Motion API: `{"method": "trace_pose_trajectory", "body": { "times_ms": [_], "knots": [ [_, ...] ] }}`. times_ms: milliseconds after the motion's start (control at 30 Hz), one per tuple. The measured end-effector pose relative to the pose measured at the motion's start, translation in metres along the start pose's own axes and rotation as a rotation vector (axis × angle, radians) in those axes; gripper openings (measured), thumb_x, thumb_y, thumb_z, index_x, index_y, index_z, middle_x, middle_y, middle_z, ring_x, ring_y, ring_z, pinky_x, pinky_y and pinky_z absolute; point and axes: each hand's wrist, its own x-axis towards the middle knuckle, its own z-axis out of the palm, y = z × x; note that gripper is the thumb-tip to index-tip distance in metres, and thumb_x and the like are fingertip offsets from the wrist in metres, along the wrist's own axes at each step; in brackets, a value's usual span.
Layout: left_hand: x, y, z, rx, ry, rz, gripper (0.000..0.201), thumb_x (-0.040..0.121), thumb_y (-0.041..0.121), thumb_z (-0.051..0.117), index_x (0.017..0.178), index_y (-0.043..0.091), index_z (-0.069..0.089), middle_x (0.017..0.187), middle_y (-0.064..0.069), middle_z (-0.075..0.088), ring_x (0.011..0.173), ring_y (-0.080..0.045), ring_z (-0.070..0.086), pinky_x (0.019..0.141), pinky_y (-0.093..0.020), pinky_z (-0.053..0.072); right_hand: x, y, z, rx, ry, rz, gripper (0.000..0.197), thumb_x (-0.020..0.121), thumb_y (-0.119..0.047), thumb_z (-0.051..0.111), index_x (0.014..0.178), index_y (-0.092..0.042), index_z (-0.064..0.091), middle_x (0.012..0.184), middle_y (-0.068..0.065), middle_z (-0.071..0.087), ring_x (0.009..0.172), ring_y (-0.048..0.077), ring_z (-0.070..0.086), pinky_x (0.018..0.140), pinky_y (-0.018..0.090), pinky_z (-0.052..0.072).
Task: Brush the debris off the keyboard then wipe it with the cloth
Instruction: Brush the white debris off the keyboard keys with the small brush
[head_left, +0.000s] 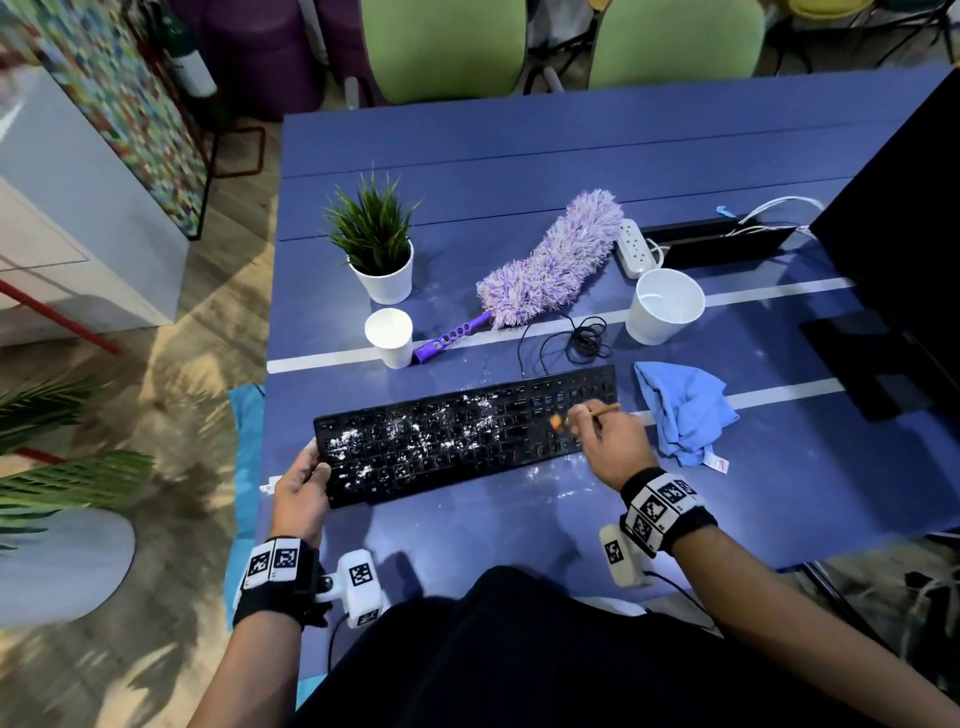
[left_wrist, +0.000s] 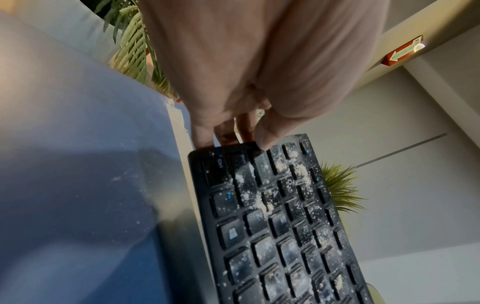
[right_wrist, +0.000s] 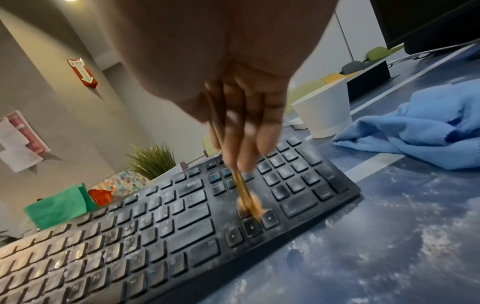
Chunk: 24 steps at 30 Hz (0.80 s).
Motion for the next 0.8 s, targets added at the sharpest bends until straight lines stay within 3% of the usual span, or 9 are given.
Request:
{"method": "trace_pose_trajectory", "body": {
  "times_ms": [67,200,333,433,533,633,667,733,800],
  "knots": [
    [0.001,-0.001,0.0,0.009,0.0,0.001,0.046,0.097,-0.014,0.034,0.132,0.009,0.053,0.09,0.023,0.074,0.085,0.008,0.065,0.082,-0.01,0.051,-0.004,-0.001,0.0,-0.022,-0.028,0.046,0.04,0.101,-0.034,0.039,0.086,-0.013,0.069,0.076,0.007,0.073,0.079,0.027,0.068,0.075,0.035,0.053],
    [0.004,-0.004,-0.003,0.013,0.002,-0.011,0.046,0.097,-0.013,0.035,0.136,0.005,0.053,0.099,0.018,0.073,0.091,0.003,0.065,0.087,-0.016,0.05,-0.007,-0.006,-0.003,0.049,0.198,-0.031,0.036,0.099,-0.033,0.038,0.096,-0.013,0.068,0.084,0.003,0.071,0.076,0.018,0.061,0.072,0.029,0.047],
    [0.002,-0.003,-0.002,0.022,-0.002,-0.011,0.046,0.097,-0.014,0.034,0.136,0.004,0.052,0.102,0.016,0.07,0.09,0.005,0.065,0.086,-0.015,0.05,-0.003,0.005,0.003,-0.057,0.008,0.159,0.046,0.098,-0.038,0.036,0.087,-0.008,0.069,0.081,0.014,0.071,0.084,0.033,0.066,0.076,0.036,0.051],
    [0.003,-0.002,-0.001,0.025,0.0,-0.01,0.046,0.097,-0.014,0.035,0.135,0.005,0.052,0.102,0.014,0.073,0.093,0.001,0.065,0.085,-0.015,0.051,-0.007,0.005,0.0,-0.013,0.159,0.067,0.045,0.098,-0.039,0.033,0.093,-0.011,0.068,0.081,0.008,0.072,0.079,0.026,0.065,0.072,0.03,0.048],
    [0.005,-0.004,-0.005,0.032,-0.012,-0.013,0.046,0.097,-0.013,0.036,0.136,0.004,0.053,0.117,-0.003,0.068,0.107,-0.013,0.06,0.089,-0.018,0.05,-0.005,0.009,0.002,-0.043,0.112,0.091,0.048,0.095,-0.041,0.032,0.089,-0.01,0.069,0.079,0.009,0.073,0.08,0.029,0.067,0.074,0.032,0.05],
    [0.004,-0.005,-0.004,0.05,-0.024,-0.007,0.045,0.097,-0.013,0.036,0.131,0.008,0.055,0.105,0.012,0.072,0.099,-0.006,0.063,0.089,-0.018,0.049,-0.006,0.01,0.0,-0.023,0.114,0.125,0.048,0.096,-0.041,0.032,0.088,-0.01,0.068,0.079,0.009,0.072,0.08,0.03,0.067,0.076,0.035,0.052],
    [0.004,-0.005,-0.004,0.051,-0.023,-0.003,0.045,0.097,-0.013,0.035,0.132,0.006,0.055,0.106,0.009,0.072,0.1,-0.008,0.062,0.09,-0.019,0.048,-0.007,0.005,-0.003,0.008,0.173,0.063,0.045,0.098,-0.038,0.033,0.091,-0.011,0.067,0.08,0.007,0.072,0.078,0.026,0.066,0.074,0.033,0.051],
    [0.004,-0.006,-0.004,0.047,-0.022,0.004,0.045,0.096,-0.014,0.035,0.136,0.001,0.052,0.119,-0.008,0.066,0.111,-0.017,0.057,0.098,-0.027,0.046,-0.009,-0.004,-0.009,0.043,0.229,-0.025,0.04,0.098,-0.035,0.034,0.097,-0.012,0.067,0.084,0.004,0.072,0.077,0.02,0.064,0.073,0.029,0.049],
    [0.006,-0.009,-0.006,0.042,-0.026,0.01,0.046,0.096,-0.014,0.036,0.137,0.0,0.051,0.124,-0.016,0.061,0.115,-0.022,0.054,0.103,-0.033,0.044,-0.004,0.0,-0.003,0.013,0.189,0.029,0.049,0.096,-0.042,0.029,0.093,-0.012,0.068,0.082,0.006,0.073,0.077,0.023,0.066,0.075,0.032,0.052]
  ]
}}
